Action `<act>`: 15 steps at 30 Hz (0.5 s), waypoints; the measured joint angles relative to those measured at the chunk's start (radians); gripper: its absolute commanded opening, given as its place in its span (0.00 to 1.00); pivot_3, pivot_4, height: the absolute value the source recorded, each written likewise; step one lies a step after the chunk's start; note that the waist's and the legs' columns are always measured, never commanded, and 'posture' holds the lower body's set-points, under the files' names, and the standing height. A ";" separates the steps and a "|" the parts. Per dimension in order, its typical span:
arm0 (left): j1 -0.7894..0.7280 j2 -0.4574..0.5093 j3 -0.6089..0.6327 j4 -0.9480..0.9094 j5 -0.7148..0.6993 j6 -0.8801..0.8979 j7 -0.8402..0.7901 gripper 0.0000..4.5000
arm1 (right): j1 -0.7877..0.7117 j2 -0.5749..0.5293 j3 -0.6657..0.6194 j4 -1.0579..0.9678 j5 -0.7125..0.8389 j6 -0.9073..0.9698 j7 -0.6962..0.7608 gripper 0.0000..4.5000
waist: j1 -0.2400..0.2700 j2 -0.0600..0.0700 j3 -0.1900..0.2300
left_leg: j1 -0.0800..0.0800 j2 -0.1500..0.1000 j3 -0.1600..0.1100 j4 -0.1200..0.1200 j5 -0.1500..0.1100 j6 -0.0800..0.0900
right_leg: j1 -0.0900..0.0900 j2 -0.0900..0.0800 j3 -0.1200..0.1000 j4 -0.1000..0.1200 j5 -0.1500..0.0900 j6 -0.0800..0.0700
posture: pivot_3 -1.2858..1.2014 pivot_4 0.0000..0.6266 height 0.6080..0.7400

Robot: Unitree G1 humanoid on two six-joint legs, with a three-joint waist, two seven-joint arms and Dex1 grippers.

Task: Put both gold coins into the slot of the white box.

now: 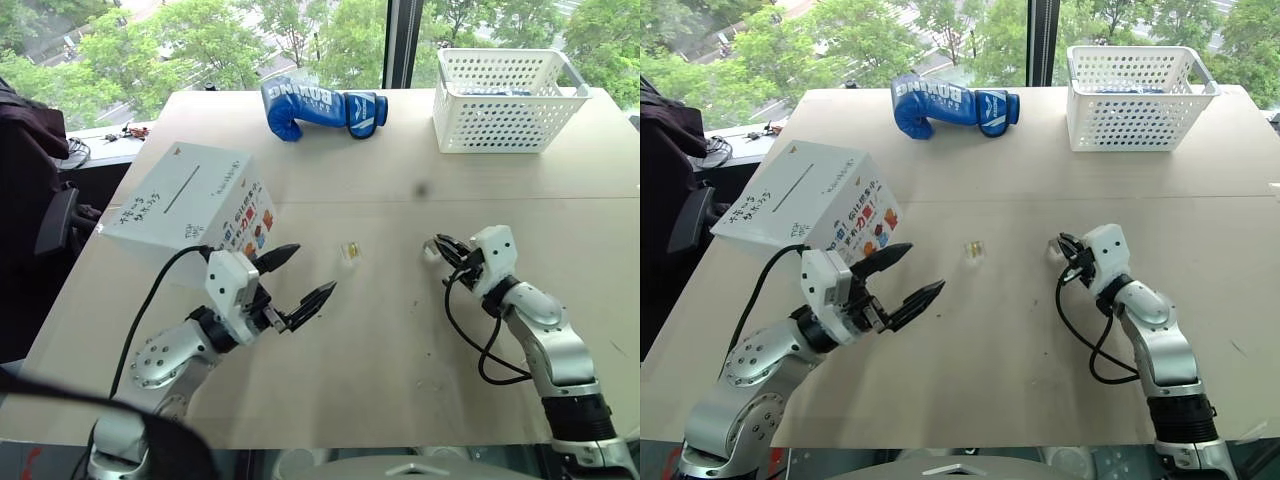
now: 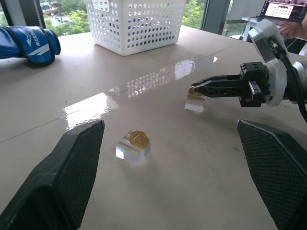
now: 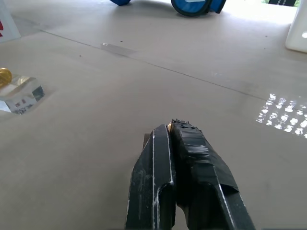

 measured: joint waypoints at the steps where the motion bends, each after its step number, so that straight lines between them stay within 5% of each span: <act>1: -0.002 0.000 -0.004 0.000 0.000 0.000 0.001 1.00 | 0.000 0.007 -0.006 -0.003 0.018 0.015 -0.001 0.01 | 0.000 0.000 0.000 | 0.000 0.000 0.000 0.000 0.000 0.000 | 0.000 0.000 0.000 0.000 0.000 0.000 | 0.52 0.24 0.85; 9: -0.047 -0.069 -0.009 0.008 -0.100 0.102 0.070 1.00 | -0.023 0.100 -0.109 -0.085 0.314 0.267 -0.043 0.01 | -0.001 0.000 0.000 | 0.000 0.000 0.000 0.000 0.000 0.000 | 0.000 0.000 0.000 0.000 0.000 0.000 | 0.52 0.24 0.85; 15: -0.120 -0.177 0.012 0.010 -0.426 0.234 0.170 1.00 | -0.072 0.160 -0.208 -0.138 0.613 0.469 -0.140 0.01 | -0.006 0.000 0.000 | -0.001 0.000 -0.001 0.000 0.000 0.000 | 0.000 0.000 -0.001 0.000 0.000 0.000 | 0.52 0.24 0.85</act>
